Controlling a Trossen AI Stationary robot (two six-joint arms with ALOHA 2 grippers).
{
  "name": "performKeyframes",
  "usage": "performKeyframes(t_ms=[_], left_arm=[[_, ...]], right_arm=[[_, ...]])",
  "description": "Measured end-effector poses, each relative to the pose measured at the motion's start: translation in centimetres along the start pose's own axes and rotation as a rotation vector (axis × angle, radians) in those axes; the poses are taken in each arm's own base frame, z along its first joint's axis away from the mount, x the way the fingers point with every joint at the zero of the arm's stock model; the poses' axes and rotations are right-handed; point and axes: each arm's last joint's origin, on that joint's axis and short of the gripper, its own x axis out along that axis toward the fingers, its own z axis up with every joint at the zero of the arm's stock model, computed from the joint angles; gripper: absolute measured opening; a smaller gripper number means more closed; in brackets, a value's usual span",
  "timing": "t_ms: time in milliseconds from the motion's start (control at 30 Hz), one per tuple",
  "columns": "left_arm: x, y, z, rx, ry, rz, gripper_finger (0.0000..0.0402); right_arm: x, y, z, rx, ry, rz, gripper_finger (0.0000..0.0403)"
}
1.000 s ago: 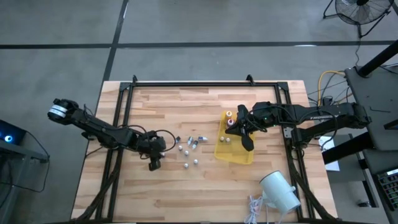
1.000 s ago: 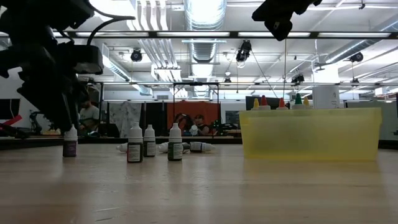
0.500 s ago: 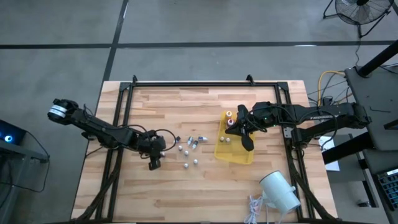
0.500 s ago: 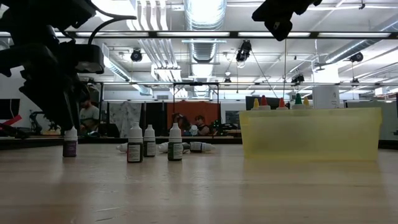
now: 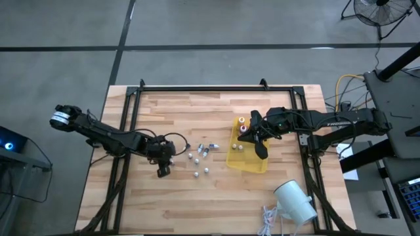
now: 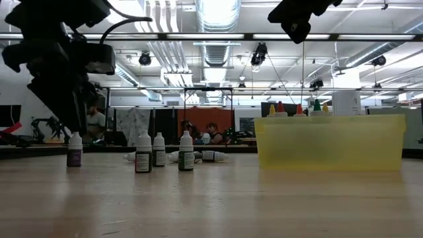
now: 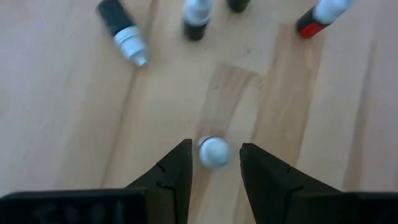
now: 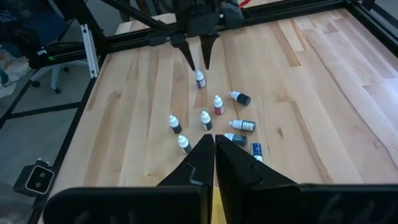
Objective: Pick & Place food coloring
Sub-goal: Put the small violet food coloring bottle into the yellow bin
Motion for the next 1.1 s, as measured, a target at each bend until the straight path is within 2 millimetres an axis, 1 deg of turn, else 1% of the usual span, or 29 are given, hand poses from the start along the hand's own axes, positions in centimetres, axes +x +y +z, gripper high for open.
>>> performKeyframes(t_ms=[100, 333, 467, 633, 767, 900, 1100], left_arm=[[-0.3, 0.3, 0.2, -0.012, 0.021, 0.015, 0.0107], [-0.5, 0.3, 0.5, -0.008, 0.048, -0.045, 0.0107], [-0.8, 0.1, 1.1, 0.013, 0.026, -0.055, 0.0107], [-1.3, 0.4, 1.9, 0.010, 0.068, -0.017, 0.0107], [-1.1, 0.6, 2.4, 0.026, 0.110, 0.010, 0.0107], [-0.6, 0.4, 2.8, 0.048, 0.144, -0.001, 0.0107], [-0.1, -0.1, 3.3, 0.049, 0.191, -0.066, 0.0107]], right_arm=[[0.0, 0.0, 0.0, 0.000, 0.000, 0.000, 0.0009], [0.0, 0.0, 0.0, -0.007, 0.000, 0.000, 0.0009], [0.0, 0.0, 0.0, -0.014, 0.001, 0.000, 0.0009], [0.0, 0.0, 0.0, -0.017, 0.001, 0.000, 0.0009], [0.0, 0.0, -0.1, -0.018, 0.005, -0.001, 0.0009], [0.0, 0.0, -0.2, -0.016, 0.021, -0.004, 0.0009], [0.0, -0.1, -0.3, -0.016, 0.026, -0.006, 0.0009]])
